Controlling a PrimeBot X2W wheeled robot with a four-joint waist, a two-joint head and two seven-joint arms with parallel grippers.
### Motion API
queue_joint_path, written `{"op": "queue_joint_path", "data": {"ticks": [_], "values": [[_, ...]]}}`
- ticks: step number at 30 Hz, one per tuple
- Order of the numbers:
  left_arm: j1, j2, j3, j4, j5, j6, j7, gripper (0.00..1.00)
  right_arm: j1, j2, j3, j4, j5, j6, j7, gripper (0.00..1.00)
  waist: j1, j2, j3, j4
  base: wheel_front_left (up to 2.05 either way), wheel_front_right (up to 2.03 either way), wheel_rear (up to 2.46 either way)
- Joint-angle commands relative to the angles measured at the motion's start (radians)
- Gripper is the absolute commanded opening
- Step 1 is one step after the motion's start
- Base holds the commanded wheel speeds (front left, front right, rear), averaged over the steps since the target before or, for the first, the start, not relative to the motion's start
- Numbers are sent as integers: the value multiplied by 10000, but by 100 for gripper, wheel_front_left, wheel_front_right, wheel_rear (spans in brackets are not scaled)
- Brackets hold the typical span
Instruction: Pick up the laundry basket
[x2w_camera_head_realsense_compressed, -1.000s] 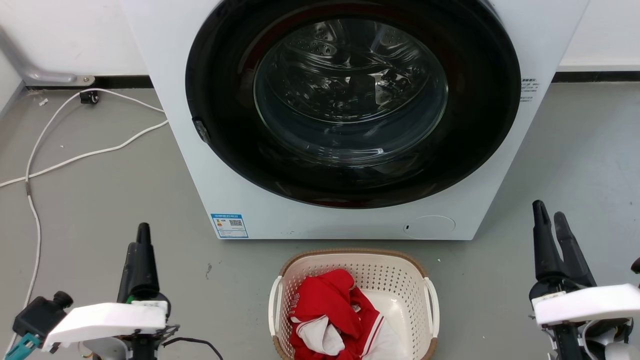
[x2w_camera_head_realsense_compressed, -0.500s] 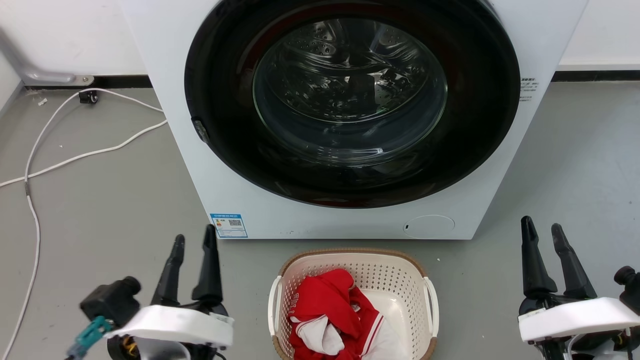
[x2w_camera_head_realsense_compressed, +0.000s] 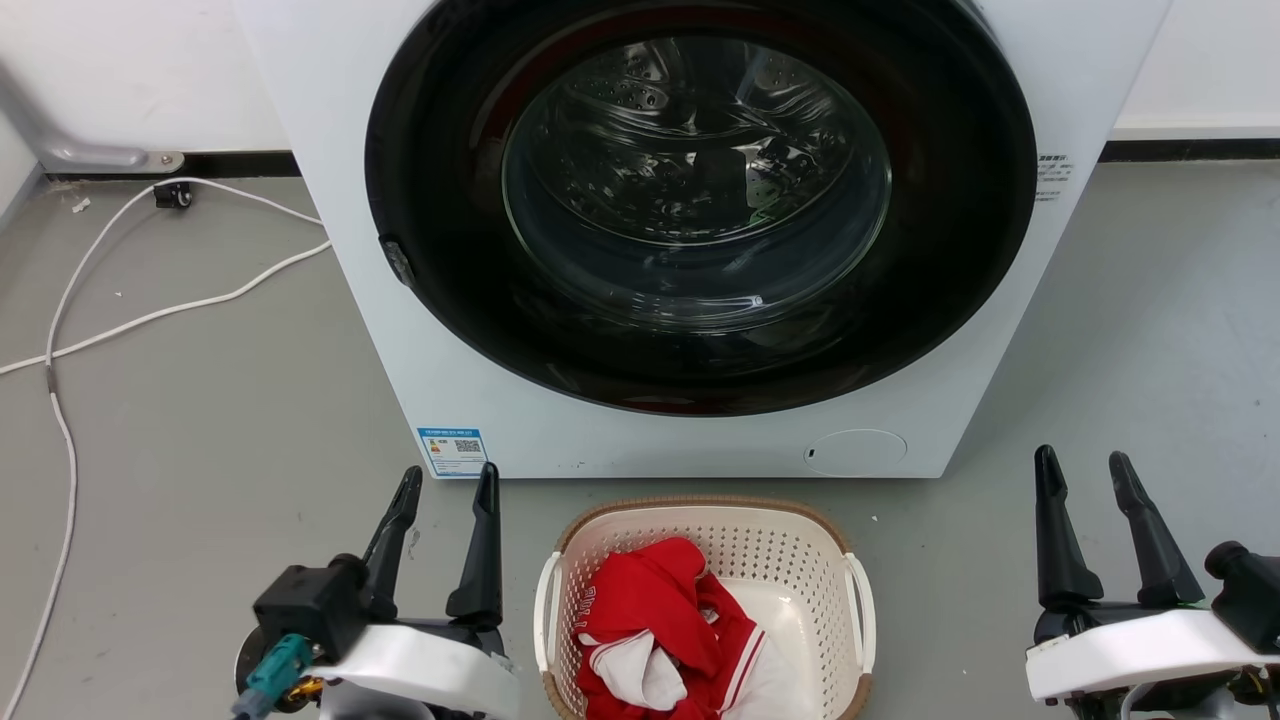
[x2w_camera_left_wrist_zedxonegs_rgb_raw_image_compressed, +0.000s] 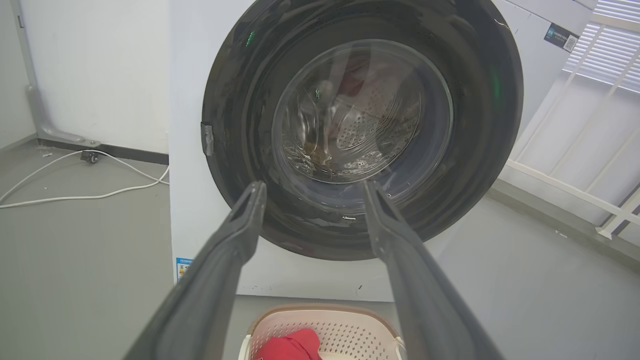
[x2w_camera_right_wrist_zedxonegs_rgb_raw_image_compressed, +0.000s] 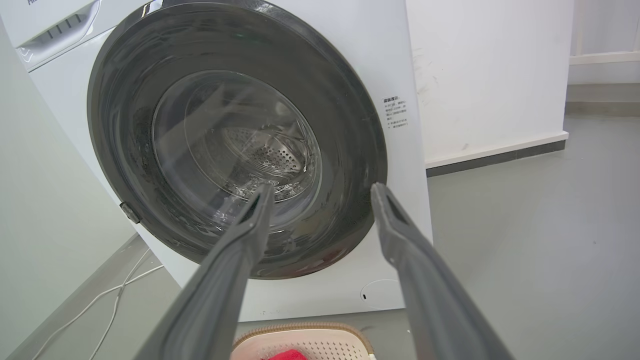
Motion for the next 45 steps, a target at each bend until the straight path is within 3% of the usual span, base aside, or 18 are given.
{"op": "queue_joint_path", "data": {"ticks": [1, 12, 22, 34, 45], "values": [[-109, 151, -164, -143, 336, 100, -87, 100, 18, -14, 11, -127, -338, 0, -112, 100, 0, -1, -3, -2, 0, 0, 0], [-231, 691, -1174, -128, 1453, 848, -349, 100, 119, -11, -44, -178, -1578, 0, -368, 100, 0, -1, -24, -1, 0, 0, 0], [-116, 745, -1567, -214, 1705, 1094, -557, 100, 233, -8, -35, -277, -2451, -1, -580, 100, 0, -1, -38, -6, 0, 0, 0], [319, 51, -756, 13, 1893, 291, -797, 100, 368, -5, -229, 128, -2008, -1, -827, 100, 0, -1, 8, -22, 0, 0, 0], [479, -320, -403, 594, 2861, -261, -981, 100, 333, -3, -165, 197, -2560, -1, -999, 100, 0, -1, 2, -14, 0, 0, 0]]}}
